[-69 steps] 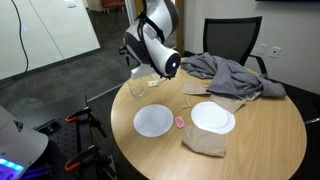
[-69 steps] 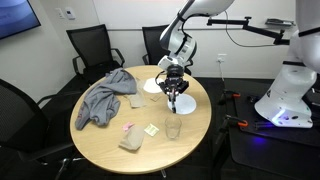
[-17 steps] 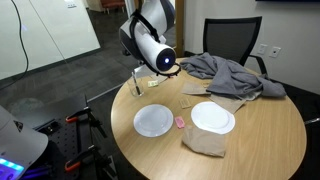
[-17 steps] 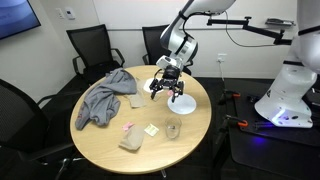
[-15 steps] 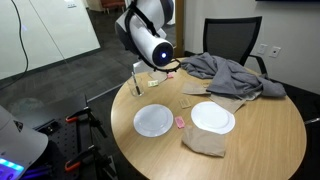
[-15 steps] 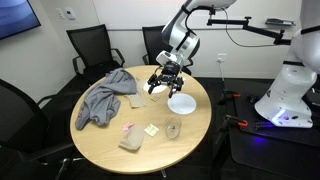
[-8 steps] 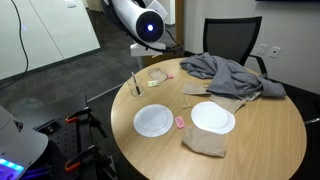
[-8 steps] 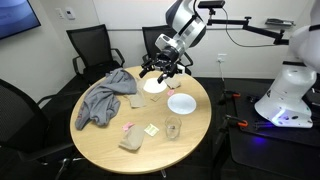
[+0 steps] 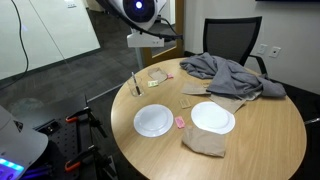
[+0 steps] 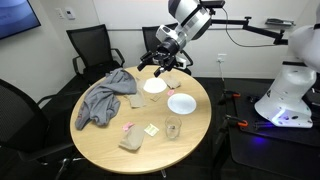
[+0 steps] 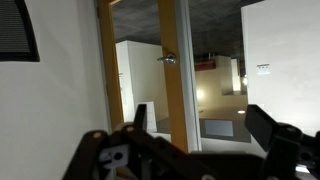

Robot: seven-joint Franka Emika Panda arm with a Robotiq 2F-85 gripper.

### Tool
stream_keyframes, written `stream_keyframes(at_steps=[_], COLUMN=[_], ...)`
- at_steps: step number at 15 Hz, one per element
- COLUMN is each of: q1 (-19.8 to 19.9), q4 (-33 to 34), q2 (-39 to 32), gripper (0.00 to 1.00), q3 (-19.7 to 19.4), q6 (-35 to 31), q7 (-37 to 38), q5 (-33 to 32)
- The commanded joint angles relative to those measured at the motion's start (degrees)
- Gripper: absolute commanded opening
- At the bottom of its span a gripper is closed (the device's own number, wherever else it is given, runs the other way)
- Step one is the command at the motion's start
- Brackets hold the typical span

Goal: Put the marker inside the cup

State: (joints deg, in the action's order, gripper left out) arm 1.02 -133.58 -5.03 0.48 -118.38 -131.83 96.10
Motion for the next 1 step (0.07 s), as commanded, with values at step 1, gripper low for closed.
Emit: stream_keyframes(at_steps=[1], q1=[-0.5], q4=[0.0], q2=[0.0], gripper=[1.0], q3=[-0.5], q6=[0.1], q7=[0.1], q5=[-0.1])
